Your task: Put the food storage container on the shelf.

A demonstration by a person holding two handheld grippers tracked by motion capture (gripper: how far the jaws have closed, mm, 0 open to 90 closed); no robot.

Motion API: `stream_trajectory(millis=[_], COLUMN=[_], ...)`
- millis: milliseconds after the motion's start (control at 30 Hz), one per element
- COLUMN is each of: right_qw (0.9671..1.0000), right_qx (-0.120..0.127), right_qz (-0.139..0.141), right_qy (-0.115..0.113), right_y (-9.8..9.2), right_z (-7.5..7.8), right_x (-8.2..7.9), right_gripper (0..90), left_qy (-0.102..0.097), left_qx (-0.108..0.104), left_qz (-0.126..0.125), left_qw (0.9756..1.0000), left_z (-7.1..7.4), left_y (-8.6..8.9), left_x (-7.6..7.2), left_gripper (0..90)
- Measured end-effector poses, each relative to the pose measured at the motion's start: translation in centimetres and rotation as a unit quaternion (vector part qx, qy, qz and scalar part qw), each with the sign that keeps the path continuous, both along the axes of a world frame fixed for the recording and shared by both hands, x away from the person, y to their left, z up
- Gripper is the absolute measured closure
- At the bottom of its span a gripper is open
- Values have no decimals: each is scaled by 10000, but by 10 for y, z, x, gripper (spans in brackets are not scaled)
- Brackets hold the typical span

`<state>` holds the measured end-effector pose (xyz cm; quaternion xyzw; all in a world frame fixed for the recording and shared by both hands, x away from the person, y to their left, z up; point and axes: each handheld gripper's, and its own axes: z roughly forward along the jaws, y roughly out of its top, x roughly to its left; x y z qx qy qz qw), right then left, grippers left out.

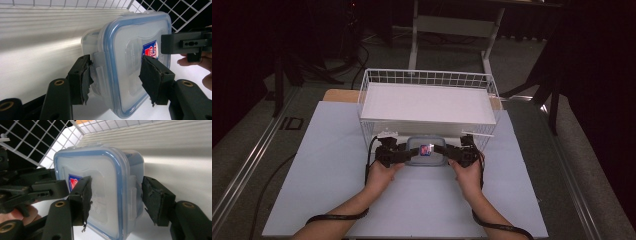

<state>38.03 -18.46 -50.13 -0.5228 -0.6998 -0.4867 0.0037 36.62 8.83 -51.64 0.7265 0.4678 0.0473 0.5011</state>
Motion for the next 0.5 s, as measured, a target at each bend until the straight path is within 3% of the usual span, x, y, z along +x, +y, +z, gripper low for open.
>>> stream_trajectory(millis=[167,367,500], right_qw=[9998,9995,9989], right_qx=[165,269,347], right_qz=[-110,-191,-309], right_qy=[-11,20,9], right_y=[-1,-2,-2], right_z=[-7,-7,-9], right_x=[5,9,12], right_gripper=[422,419,414], left_qy=[-251,-298,-269], left_qx=[-54,-237,-477], left_qz=[31,37,91], left_qw=[9997,9993,9985], left_z=[-3,-5,-10], left_y=[2,3,5], left_x=[2,7,11], left_gripper=[444,444,441])
